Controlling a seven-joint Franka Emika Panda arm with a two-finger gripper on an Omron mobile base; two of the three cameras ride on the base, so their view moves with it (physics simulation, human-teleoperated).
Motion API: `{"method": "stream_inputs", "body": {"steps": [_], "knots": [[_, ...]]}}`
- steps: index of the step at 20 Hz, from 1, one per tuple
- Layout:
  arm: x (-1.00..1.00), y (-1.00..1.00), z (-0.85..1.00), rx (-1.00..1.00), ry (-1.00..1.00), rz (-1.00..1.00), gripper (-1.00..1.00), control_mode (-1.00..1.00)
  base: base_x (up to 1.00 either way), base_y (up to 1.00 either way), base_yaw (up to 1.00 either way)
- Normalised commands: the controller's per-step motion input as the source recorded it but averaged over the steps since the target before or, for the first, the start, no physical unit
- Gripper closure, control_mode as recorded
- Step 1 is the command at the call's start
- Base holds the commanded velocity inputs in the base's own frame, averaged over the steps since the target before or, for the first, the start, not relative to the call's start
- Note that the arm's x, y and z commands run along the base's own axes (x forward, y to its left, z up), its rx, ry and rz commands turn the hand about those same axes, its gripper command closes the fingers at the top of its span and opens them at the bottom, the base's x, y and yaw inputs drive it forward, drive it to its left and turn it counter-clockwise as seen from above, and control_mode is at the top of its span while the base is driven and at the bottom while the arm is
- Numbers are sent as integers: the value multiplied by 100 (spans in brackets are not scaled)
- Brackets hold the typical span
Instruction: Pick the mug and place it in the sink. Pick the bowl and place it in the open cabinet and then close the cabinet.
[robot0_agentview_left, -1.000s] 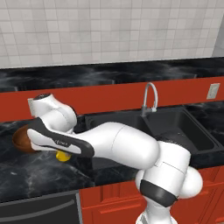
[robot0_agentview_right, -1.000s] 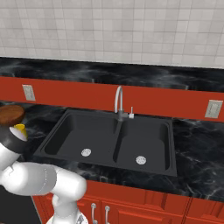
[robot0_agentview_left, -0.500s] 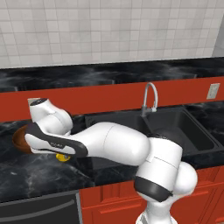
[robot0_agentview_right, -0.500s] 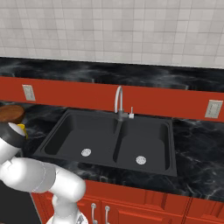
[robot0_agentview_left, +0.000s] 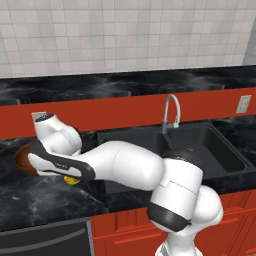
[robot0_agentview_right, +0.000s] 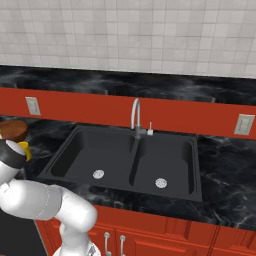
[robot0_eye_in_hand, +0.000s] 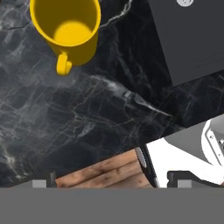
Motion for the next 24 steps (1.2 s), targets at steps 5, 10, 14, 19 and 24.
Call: {"method": "stream_inputs", "body": {"steps": [5, 10, 14, 19, 24], "knots": [[5, -11, -8, 0, 0, 0, -100, -100, 0, 0, 0], [11, 0, -8, 0, 0, 1, -100, -100, 0, 0, 0], [16, -11, -12, 0, -3, 1, -100, -100, 0, 0, 0], [19, -16, -16, 1, -2, 1, -100, -100, 0, 0, 0], [5, 1, -21, 3, -1, 1, -100, -100, 0, 0, 0]]}}
